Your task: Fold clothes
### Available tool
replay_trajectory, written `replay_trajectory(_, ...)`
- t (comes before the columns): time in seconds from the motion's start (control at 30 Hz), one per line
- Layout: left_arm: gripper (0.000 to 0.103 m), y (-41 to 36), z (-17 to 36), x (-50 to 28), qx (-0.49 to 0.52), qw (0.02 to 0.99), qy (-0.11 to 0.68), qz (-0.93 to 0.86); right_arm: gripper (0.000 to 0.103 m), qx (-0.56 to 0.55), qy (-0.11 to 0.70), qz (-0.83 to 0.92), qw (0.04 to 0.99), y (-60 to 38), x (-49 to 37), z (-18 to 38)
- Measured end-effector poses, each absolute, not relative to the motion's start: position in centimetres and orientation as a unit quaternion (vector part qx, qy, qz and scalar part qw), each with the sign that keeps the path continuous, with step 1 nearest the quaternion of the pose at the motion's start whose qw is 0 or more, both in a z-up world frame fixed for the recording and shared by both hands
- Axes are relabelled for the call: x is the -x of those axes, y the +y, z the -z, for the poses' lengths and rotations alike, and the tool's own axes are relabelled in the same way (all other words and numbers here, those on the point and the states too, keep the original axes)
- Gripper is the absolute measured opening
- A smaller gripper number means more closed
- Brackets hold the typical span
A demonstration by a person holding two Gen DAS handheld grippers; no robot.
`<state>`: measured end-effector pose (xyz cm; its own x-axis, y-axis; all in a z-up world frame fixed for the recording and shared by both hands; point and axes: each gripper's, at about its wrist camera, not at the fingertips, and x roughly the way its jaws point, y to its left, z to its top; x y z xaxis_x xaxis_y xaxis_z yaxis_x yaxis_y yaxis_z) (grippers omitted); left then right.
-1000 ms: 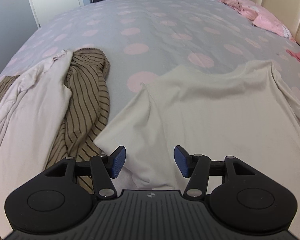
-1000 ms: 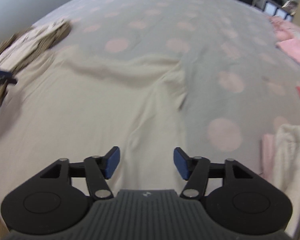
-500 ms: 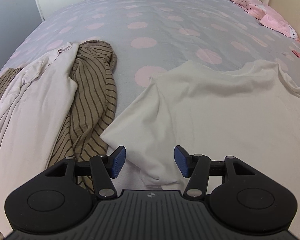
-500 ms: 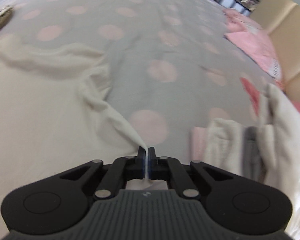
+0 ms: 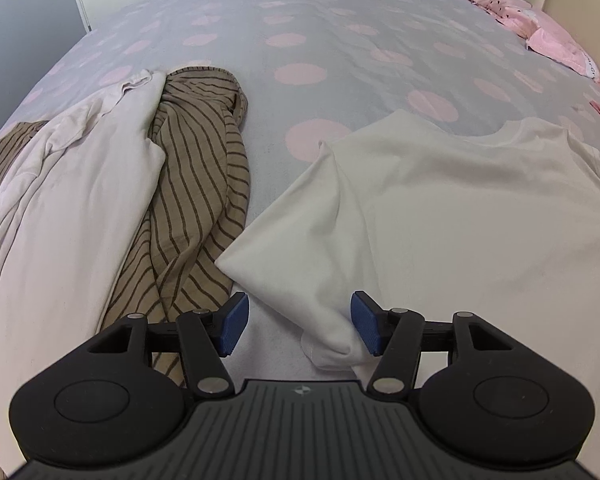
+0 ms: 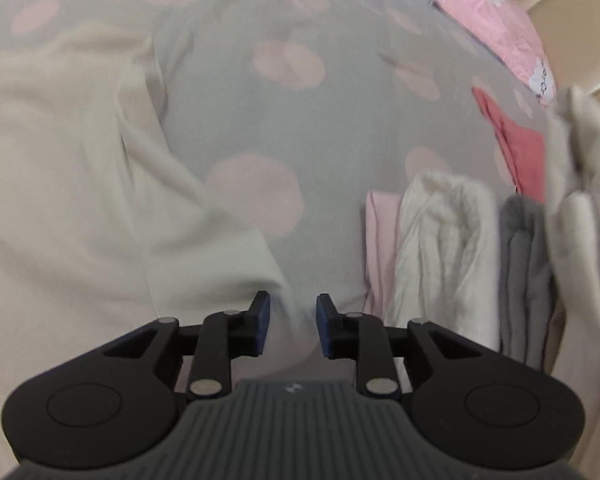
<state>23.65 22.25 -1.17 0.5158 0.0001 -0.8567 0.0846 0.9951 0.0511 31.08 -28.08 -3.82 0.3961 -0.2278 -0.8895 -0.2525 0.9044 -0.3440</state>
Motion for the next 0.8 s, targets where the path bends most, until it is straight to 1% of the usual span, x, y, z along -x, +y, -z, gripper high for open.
replay_trajectory(0.1, 0.055, 22.5, 1.4, -24.3, -0.052, 0.874, 0.484, 0.008, 0.034, 0.202, 0.519, -0.009, 0.830, -27.9, -31.3, 2.5)
replay_trajectory(0.23, 0.055, 23.2, 2.4, -25.3, -0.036, 0.873, 0.486, 0.001, 0.034, 0.172, 0.487, -0.011, 0.856, -28.1, -31.6, 1.2)
replay_trajectory(0.33, 0.055, 23.2, 3.4, -26.1, -0.029, 0.869, 0.494, -0.003, 0.035, 0.115, 0.482, -0.019, 0.868, -29.4, -32.3, 1.6)
replay_trajectory(0.4, 0.055, 23.0, 4.1, -26.5, -0.026, 0.866, 0.500, -0.005, 0.037, 0.065, 0.487, -0.034, 0.871, -30.2, -33.0, 2.2)
replay_trajectory(0.47, 0.055, 22.7, 4.4, -26.9, -0.028, 0.865, 0.501, -0.007, 0.044, 0.034, 0.491, -0.038, 0.870, -30.6, -33.3, 3.0)
replay_trajectory(0.5, 0.055, 22.5, 4.5, -27.0, -0.030, 0.864, 0.502, -0.007, 0.044, 0.024, 0.493, -0.039, 0.869, -30.7, -33.4, 3.5)
replay_trajectory(0.57, 0.052, 22.1, 4.6, -27.3, -0.038, 0.863, 0.503, -0.006, 0.044, 0.010, 0.503, -0.038, 0.863, -30.7, -33.4, 4.6)
replay_trajectory(0.67, 0.052, 21.8, 4.8, -27.4, -0.046, 0.863, 0.503, -0.008, 0.045, -0.036, 0.530, -0.062, 0.845, -30.9, -33.8, 6.3)
replay_trajectory(0.73, 0.052, 21.8, 4.8, -27.4, -0.047, 0.863, 0.502, -0.007, 0.049, -0.053, 0.537, -0.088, 0.837, -30.4, -33.7, 6.2)
replay_trajectory(0.8, 0.052, 21.9, 4.9, -27.5, -0.044, 0.863, 0.503, -0.005, 0.050, -0.055, 0.540, -0.119, 0.832, -29.5, -33.5, 5.6)
